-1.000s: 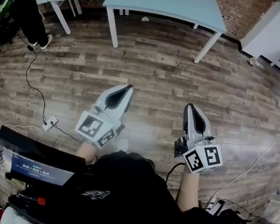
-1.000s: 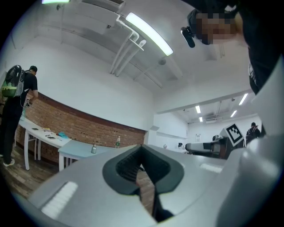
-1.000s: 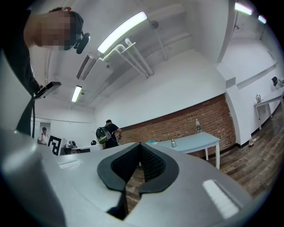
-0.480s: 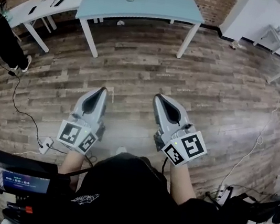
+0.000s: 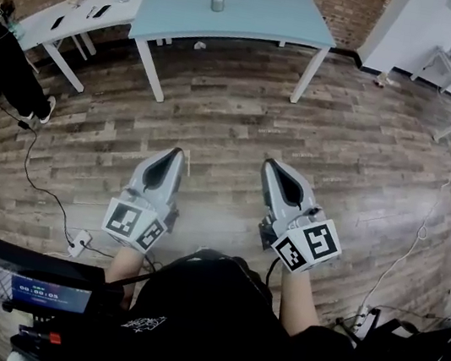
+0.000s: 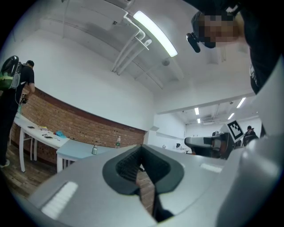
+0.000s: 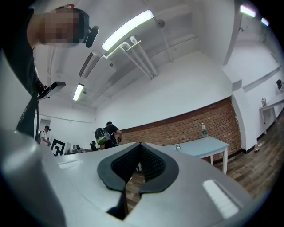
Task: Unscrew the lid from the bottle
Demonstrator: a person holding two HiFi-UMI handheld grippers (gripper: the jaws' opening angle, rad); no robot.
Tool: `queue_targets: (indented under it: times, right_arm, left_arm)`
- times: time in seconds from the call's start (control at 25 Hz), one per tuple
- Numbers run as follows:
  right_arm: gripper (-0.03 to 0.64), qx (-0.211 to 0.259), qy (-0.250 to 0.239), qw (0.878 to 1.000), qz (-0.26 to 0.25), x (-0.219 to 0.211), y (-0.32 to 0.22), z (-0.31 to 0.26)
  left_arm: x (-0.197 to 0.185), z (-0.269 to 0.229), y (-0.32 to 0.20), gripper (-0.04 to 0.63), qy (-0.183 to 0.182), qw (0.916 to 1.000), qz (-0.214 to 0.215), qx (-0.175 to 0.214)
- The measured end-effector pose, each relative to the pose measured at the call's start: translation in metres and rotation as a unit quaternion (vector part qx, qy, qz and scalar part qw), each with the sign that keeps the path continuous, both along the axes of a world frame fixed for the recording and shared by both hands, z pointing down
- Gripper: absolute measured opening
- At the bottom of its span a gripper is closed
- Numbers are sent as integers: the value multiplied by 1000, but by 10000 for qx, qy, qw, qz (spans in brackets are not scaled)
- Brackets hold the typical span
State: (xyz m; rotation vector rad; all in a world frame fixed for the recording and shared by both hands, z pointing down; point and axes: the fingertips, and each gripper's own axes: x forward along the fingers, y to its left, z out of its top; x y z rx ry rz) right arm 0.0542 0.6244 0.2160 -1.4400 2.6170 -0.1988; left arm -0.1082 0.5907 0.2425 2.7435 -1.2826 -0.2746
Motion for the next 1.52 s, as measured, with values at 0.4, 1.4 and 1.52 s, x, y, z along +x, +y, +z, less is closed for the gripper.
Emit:
queue_targets:
  times: [0.4, 1.4, 1.52]
  right_arm:
    - [2, -31, -140, 9998, 152, 12, 2, -1]
    - [2, -142, -172, 9991, -368, 52, -79, 9]
    - [2, -175, -120, 9985, -502, 51, -88, 10]
  left_arm:
    - [-4, 3, 1, 0, -16, 10000, 20, -27]
    - [30, 0, -63, 0, -33, 9988, -484, -57]
    - [34, 1, -72, 0, -15, 9986, -520, -66]
